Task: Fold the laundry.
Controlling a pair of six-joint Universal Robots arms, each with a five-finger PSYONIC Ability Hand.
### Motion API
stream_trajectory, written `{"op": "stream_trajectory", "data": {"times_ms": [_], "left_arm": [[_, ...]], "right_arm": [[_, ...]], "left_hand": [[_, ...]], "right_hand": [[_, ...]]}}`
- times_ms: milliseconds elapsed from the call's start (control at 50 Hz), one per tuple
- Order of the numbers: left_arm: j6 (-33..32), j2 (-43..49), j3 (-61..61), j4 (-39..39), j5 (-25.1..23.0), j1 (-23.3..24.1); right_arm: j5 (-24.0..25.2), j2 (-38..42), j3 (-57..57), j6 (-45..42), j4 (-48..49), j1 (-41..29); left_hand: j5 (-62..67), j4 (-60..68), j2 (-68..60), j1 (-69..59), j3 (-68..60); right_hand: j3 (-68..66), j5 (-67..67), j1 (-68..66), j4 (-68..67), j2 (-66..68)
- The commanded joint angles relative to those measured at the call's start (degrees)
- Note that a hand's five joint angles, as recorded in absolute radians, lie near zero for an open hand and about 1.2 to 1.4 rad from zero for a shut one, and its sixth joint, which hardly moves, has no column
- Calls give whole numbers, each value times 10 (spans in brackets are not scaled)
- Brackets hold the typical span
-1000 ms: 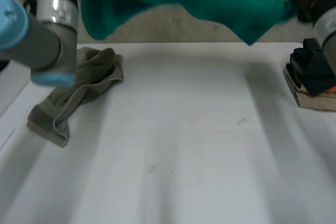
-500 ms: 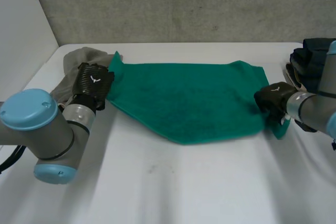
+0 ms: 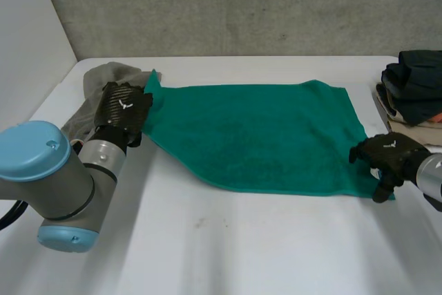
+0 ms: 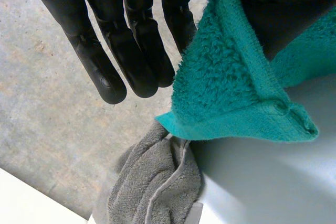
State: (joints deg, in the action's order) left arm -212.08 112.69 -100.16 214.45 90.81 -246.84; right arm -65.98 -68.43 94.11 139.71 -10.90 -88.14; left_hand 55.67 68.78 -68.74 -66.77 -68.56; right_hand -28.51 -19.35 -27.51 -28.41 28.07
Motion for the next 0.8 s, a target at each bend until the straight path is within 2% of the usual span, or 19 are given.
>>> {"op": "stream_trajectory", "data": {"times_ms": [20, 140, 320, 380, 460, 660, 740, 800], "left_arm": [[4, -1, 1, 0, 0, 0], [4, -1, 2, 0, 0, -1], [5, -1, 3, 1, -2, -3], [5, -1, 3, 1, -1, -6], [4, -1, 3, 1, -1, -6], [3, -41, -10, -18, 2, -6], [3, -87, -27, -64, 2, -8], [-3, -130, -40, -122, 2, -13]], "right_arm": [[7, 8, 45, -25, 94, 6], [23, 51, 47, -25, 147, 4], [26, 95, 22, -27, 160, 3], [28, 98, 20, -26, 164, 2], [23, 99, 10, -19, 195, -1], [2, 87, -2, -17, 212, 2], [-14, 51, -5, -21, 163, 6], [-18, 5, -16, -31, 70, 6]], "left_hand": [[143, 112, -113, -132, -114], [143, 112, -113, -132, -114], [143, 112, -113, -132, -114], [143, 112, -113, -132, -114], [143, 112, -113, -132, -114], [143, 112, -113, -132, -114], [143, 112, -113, -132, -114], [143, 112, -113, -132, -114]], "right_hand": [[-56, -48, -66, -57, 61], [-70, -61, -80, -71, 74], [-144, -135, -154, -145, 148], [-233, -224, -243, -234, 237], [-514, -506, -524, -515, 519], [-515, -507, -525, -516, 519], [-515, -507, -525, -516, 519], [-515, -507, -525, -516, 519]]}}
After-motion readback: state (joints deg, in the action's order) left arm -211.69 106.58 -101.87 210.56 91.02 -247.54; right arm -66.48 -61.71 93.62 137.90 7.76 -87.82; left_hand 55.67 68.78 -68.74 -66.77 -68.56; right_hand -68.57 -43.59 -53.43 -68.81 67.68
